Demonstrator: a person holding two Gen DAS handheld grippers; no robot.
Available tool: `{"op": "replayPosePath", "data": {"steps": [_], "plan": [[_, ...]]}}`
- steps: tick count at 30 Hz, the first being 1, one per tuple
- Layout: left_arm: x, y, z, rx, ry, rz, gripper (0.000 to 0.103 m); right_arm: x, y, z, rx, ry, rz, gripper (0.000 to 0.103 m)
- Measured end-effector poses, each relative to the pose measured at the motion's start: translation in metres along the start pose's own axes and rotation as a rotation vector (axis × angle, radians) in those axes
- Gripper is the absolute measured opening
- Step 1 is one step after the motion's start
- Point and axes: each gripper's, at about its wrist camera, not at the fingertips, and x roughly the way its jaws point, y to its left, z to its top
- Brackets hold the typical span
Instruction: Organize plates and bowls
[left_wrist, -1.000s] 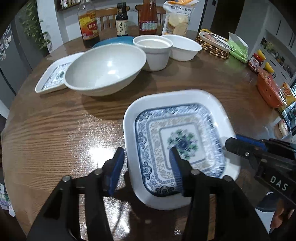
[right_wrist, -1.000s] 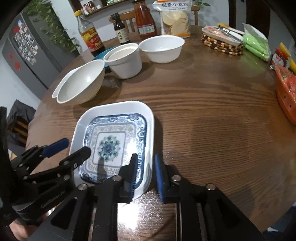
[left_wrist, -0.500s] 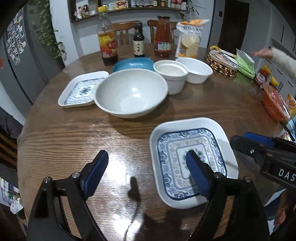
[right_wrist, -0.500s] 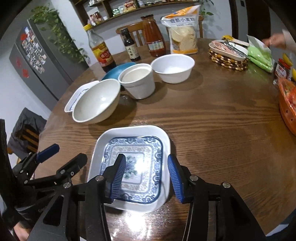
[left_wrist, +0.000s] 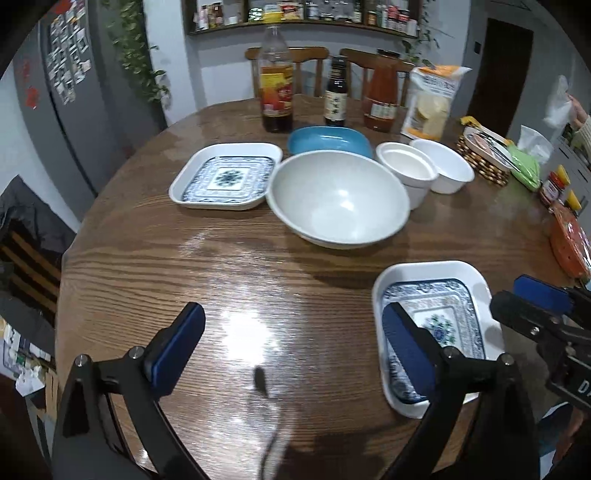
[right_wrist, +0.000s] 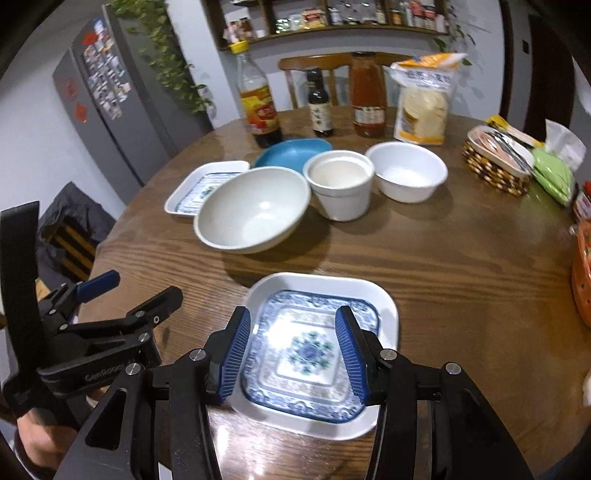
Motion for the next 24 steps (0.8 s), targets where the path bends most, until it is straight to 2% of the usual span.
{"op": "replayPosePath", "data": {"steps": [11, 24], "plan": [[-0.001, 0.044, 0.004, -0.095, 0.003, 0.071, 0.101, 0.008, 0.030, 0.015, -0.080, -0.007, 0.041, 0.049], [0.001, 0.077, 0.011, -0.131, 0.000, 0.101, 0.102, 0.022, 0.061, 0.030, -0.124, -0.013, 0.052, 0.049]]}}
